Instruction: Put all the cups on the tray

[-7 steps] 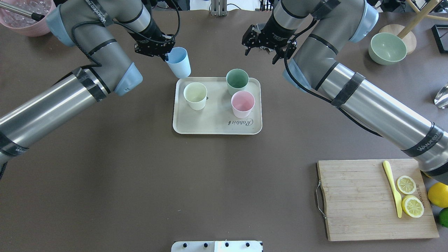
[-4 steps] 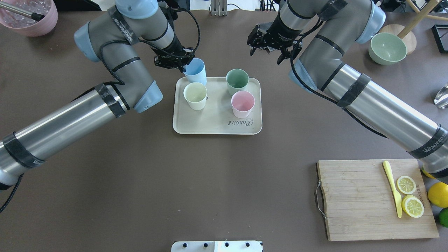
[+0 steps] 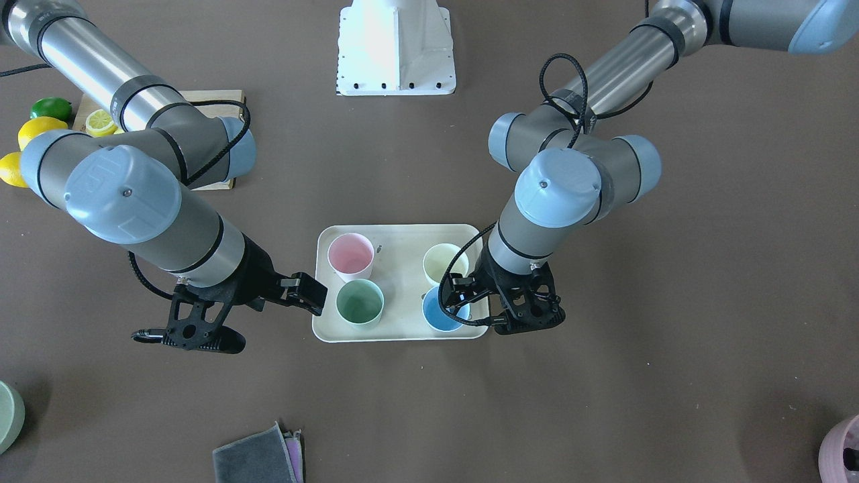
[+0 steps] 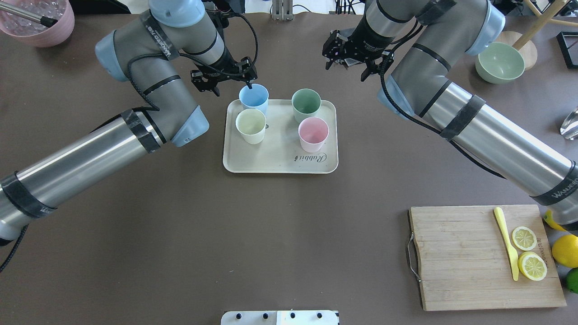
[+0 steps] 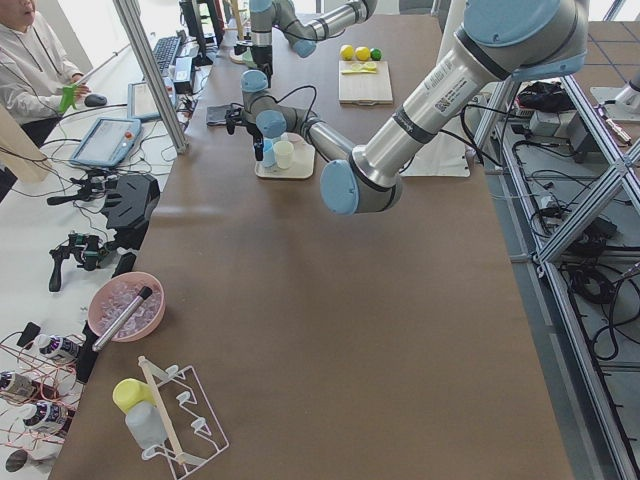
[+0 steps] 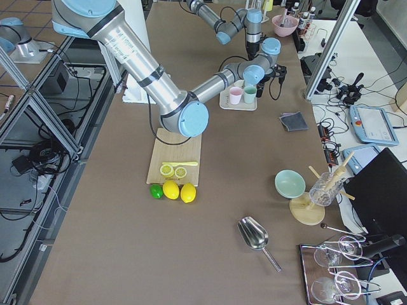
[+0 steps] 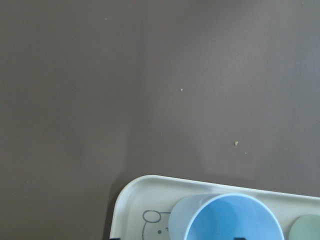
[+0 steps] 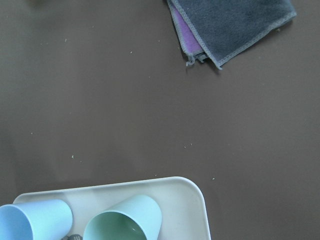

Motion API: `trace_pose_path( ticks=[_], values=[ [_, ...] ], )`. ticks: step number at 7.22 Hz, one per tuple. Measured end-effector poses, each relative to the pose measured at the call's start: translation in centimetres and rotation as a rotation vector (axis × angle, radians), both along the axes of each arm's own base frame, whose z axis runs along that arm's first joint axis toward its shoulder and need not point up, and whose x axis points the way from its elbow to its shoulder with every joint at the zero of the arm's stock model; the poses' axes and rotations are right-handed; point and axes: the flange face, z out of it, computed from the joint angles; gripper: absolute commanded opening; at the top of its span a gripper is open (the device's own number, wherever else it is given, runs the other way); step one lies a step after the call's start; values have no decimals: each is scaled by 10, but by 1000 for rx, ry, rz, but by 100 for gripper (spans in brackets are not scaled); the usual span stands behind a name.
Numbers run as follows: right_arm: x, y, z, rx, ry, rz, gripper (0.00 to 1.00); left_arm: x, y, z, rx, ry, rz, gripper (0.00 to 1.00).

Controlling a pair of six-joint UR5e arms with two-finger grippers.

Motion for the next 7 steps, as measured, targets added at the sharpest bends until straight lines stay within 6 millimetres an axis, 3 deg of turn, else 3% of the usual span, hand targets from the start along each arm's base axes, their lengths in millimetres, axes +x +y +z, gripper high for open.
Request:
trace_pose_path(
  ticks=[1,2,4,7],
  values=[
    [23,-9,13,13,2,1,100,-46,-6,12,13,0,28,97],
    [63,-20,36,31,-1,-9,100,-105,-6,33,53,-11,62,97],
    [169,-35,108,80,-3,-25,100,-238,-2,96,159,-60,130,97],
    [296,-21,227,190,83,-88,100,-428,31,242,288,-178,215,97]
  ],
)
